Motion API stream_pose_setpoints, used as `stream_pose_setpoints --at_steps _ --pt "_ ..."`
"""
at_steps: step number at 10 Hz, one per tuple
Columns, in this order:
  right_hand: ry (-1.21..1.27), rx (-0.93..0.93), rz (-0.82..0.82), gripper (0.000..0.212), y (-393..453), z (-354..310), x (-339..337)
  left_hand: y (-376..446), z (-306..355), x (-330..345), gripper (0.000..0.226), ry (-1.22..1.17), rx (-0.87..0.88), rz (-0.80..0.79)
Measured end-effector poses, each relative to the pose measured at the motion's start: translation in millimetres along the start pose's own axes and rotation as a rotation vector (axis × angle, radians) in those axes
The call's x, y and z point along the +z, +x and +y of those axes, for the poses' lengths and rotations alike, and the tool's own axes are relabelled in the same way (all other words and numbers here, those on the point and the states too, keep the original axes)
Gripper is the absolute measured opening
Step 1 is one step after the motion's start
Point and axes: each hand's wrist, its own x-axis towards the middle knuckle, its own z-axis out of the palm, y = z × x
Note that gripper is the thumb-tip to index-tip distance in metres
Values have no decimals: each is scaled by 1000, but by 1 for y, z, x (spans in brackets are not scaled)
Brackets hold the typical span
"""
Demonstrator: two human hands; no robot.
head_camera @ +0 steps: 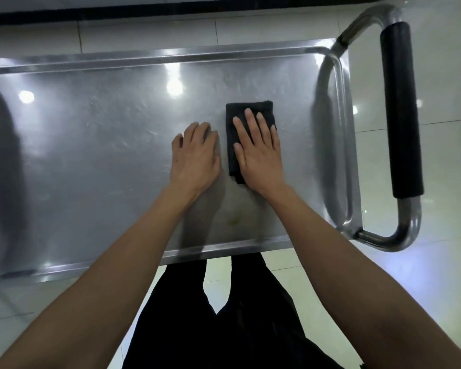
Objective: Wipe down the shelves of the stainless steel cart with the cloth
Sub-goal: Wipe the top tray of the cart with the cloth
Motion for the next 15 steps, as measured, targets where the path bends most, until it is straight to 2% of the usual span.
stream_pose_setpoints --at_steps 2,4,7,10,11,13,15 --pt "25 123 3 57 -19 84 -17 10 59 13 38 -27 61 0" --pt "36 259 22 56 -27 145 -31 14 94 29 43 22 50 -51" --pt "36 207 51 55 -57 160 -28 23 104 28 38 34 49 -40" --pt "-16 190 15 58 -101 141 -17 4 79 23 39 -20 102 -25" --pt "-20 186 16 59 -107 126 -12 -18 58 24 38 -16 47 -4" --pt "-2 107 23 57 -103 62 2 -73 12 20 34 -35 -86 33" --pt "-1 43 6 58 -96 -12 22 -115 -24 21 31 -29 -125 43"
